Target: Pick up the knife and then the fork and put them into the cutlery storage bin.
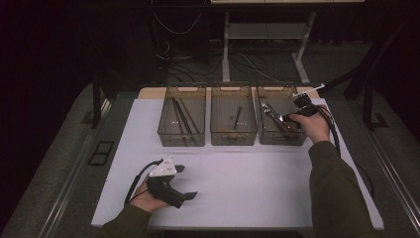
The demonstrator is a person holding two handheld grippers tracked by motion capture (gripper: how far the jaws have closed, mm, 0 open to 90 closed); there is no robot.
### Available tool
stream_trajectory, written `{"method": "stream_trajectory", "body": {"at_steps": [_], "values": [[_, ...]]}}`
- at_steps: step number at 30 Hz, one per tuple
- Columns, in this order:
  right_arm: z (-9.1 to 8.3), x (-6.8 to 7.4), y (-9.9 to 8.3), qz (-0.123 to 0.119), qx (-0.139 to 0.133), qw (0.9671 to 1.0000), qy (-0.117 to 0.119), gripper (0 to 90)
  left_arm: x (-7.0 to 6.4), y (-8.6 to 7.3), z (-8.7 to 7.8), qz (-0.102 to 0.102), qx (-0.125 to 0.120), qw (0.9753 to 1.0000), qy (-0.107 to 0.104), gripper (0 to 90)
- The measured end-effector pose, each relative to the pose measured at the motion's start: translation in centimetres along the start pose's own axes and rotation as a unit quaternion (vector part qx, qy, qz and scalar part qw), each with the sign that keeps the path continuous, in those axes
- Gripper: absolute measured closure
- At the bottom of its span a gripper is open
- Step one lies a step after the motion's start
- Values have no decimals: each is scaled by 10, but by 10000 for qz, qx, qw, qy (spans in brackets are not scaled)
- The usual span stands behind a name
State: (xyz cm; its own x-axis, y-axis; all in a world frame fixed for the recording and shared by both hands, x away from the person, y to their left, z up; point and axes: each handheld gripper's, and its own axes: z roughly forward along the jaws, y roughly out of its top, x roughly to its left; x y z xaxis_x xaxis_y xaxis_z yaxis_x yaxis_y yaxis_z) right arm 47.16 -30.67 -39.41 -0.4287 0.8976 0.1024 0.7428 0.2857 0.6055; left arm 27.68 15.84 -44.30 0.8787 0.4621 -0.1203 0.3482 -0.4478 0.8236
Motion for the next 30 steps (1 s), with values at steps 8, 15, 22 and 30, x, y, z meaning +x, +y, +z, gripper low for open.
{"method": "stream_trajectory", "body": {"at_steps": [8, 15, 22, 30], "values": [[-7, -2, 0, 27, -339, 9994, 46, 465, 0, 0, 0, 18, -1, 10000, -2, 0], [-17, -3, 0, -26, -600, 9979, 259, 320, 4, 0, 2, 71, -7, 10000, -20, 0], [-29, 4, -2, -204, -758, 9963, 338, 269, 7, 0, 1, 14, -56, 10000, 0, 0], [-39, 13, -11, -472, -756, 9954, 354, 251, 6, -1, 2, 31, -6, 10000, 37, 0]]}}
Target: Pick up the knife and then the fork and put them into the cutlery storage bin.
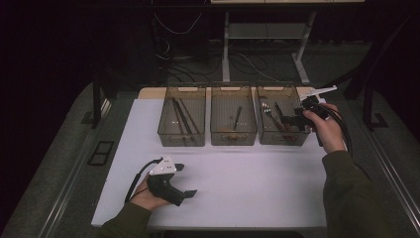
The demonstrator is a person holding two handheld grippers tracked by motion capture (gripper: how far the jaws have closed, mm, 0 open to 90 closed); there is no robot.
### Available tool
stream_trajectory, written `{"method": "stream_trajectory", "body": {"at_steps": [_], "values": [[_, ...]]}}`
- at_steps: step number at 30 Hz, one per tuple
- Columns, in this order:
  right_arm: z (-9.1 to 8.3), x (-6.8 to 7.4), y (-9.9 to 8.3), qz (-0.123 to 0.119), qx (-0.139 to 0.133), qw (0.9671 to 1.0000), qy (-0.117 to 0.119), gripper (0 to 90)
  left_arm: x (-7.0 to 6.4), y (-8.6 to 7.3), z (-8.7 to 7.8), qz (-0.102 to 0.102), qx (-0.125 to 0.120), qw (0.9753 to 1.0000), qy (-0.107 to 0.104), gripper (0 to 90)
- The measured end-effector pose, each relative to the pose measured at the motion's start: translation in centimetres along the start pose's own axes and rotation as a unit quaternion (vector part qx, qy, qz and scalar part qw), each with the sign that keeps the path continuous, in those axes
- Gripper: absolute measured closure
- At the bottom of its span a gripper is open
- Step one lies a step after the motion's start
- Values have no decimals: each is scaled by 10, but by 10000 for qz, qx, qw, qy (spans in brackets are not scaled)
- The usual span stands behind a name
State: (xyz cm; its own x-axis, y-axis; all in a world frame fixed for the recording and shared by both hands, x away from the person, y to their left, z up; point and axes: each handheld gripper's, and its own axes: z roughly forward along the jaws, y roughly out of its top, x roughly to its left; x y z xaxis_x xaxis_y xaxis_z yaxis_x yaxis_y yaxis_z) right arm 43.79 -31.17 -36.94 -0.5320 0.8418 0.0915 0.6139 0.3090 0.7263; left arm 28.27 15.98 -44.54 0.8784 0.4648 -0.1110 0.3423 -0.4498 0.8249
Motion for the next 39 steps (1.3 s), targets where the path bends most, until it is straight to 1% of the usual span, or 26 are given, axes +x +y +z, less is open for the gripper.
{"method": "stream_trajectory", "body": {"at_steps": [4, 7, 12, 14, 16, 18, 20, 25, 28, 29, 31, 35, 38, 39], "values": [[-6, 10, -7, -61, -135, 9997, 200, 245, -1, 0, 0, -40, -9, 10000, 18, 0], [-8, 19, -14, -146, -161, 9989, 418, 219, -1, 0, -1, -42, -24, 10000, 28, 0], [-10, 36, -27, -335, -164, 9977, 572, 218, -2, 0, -2, -38, -10, 10000, 32, 0], [-11, 41, -32, -413, -177, 9967, 675, 218, -2, 0, -2, -32, -10, 10000, 34, 0], [-12, 47, -38, -457, -196, 9961, 724, 218, -2, 0, -3, -6, 7, 10000, 31, 0], [-14, 52, -44, -481, -209, 9949, 856, 218, -2, 0, -3, 23, 21, 10000, 26, 0], [-16, 57, -49, -518, -213, 9943, 908, 218, -2, 0, -3, 32, 24, 10000, 20, 0], [-20, 68, -65, -542, -258, 9920, 1109, 209, -2, 0, -3, 25, 10, 10000, 14, 0], [-22, 73, -73, -541, -267, 9912, 1178, 204, -2, 0, -3, 1, -8, 10000, 13, 0], [-24, 75, -76, -477, -280, 9910, 1215, 204, -2, 1, -3, -2, -13, 10000, 14, 0], [-26, 78, -81, -507, -336, 9906, 1222, 205, -3, 1, -4, 0, -24, 10000, 10, 0], [-29, 83, -95, -514, -286, 9894, 1329, 204, -2, 1, -4, -4, -34, 10000, -2, 0], [-29, 87, -104, -522, -340, 9883, 1396, 204, -3, 1, -5, -19, -59, 10000, 0, 0], [-30, 88, -107, -521, -353, 9883, 1386, 204, -3, 1, -5, -17, -56, 10000, 0, 0]]}}
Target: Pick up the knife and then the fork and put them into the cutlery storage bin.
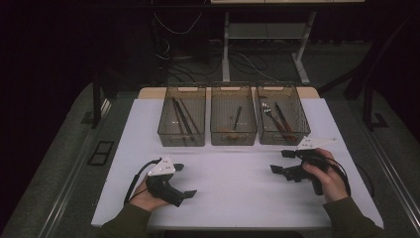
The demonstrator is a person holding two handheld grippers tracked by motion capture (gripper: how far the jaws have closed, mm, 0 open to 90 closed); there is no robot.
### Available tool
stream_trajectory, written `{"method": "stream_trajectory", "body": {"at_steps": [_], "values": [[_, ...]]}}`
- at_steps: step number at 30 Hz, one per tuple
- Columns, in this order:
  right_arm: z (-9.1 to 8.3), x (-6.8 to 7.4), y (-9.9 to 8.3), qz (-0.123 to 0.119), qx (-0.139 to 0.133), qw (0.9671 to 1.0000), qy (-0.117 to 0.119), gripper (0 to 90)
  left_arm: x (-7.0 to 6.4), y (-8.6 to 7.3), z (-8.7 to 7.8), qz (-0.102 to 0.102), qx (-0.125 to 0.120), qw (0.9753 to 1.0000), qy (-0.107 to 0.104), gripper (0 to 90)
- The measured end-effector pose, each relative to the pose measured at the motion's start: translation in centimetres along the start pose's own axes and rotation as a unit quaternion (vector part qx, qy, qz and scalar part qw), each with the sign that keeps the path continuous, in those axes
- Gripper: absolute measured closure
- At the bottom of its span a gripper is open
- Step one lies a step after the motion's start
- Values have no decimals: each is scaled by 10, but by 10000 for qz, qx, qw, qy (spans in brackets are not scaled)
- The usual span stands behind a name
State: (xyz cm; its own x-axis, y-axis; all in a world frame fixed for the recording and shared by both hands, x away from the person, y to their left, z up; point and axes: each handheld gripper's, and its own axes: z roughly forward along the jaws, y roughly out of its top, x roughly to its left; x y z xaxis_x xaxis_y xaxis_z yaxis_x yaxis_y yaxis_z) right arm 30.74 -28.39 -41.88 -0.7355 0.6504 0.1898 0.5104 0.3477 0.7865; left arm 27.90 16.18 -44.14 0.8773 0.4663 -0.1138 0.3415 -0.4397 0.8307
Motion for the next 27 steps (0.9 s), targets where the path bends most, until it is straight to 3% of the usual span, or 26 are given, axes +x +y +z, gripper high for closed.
{"method": "stream_trajectory", "body": {"at_steps": [7, 17, 27], "values": [[-6, 8, -18, 99, -161, 9998, -7, 204, 0, 1, -1, 14, -7, 10000, -1, 0], [-16, 16, -38, 131, -187, 9997, -40, 204, -1, 1, -1, 20, -24, 10000, 6, 0], [-7, 27, -45, -60, -35, 10000, 26, 204, -1, 0, -1, 23, -16, 10000, 6, 0]]}}
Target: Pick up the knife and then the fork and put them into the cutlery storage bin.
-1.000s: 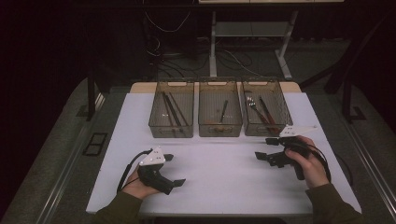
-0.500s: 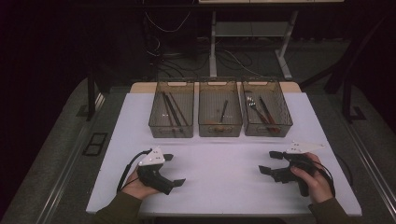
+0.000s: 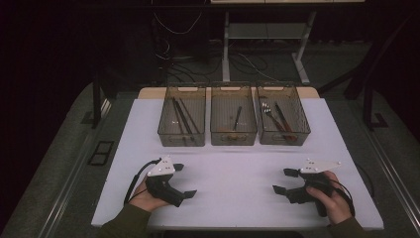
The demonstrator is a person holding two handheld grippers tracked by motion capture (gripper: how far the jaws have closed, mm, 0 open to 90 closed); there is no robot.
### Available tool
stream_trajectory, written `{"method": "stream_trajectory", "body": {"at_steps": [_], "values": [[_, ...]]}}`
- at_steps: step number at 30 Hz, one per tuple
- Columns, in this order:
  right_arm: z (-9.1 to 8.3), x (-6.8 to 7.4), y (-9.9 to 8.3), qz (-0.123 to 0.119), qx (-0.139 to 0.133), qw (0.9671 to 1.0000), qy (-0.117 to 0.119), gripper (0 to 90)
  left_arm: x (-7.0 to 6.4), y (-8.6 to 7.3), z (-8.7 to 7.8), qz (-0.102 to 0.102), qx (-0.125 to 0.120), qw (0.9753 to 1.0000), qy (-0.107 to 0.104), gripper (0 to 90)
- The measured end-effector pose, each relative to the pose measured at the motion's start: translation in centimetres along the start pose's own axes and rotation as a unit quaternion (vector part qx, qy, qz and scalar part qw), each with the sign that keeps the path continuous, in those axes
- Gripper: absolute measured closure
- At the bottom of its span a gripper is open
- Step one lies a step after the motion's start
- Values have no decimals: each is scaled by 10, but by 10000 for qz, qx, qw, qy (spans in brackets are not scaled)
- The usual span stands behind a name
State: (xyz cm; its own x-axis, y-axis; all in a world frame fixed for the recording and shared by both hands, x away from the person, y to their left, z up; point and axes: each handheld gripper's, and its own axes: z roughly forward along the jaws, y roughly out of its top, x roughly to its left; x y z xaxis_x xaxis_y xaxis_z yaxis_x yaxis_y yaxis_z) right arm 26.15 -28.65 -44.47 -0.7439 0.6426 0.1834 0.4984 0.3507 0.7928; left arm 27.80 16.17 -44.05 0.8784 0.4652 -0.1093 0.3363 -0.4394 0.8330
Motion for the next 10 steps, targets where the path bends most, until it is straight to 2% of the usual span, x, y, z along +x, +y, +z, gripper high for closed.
{"method": "stream_trajectory", "body": {"at_steps": [10], "values": [[0, -1, 0, -19, 18, 10000, -2, 204, 0, 0, 0, 7, 11, 10000, 1, 0]]}}
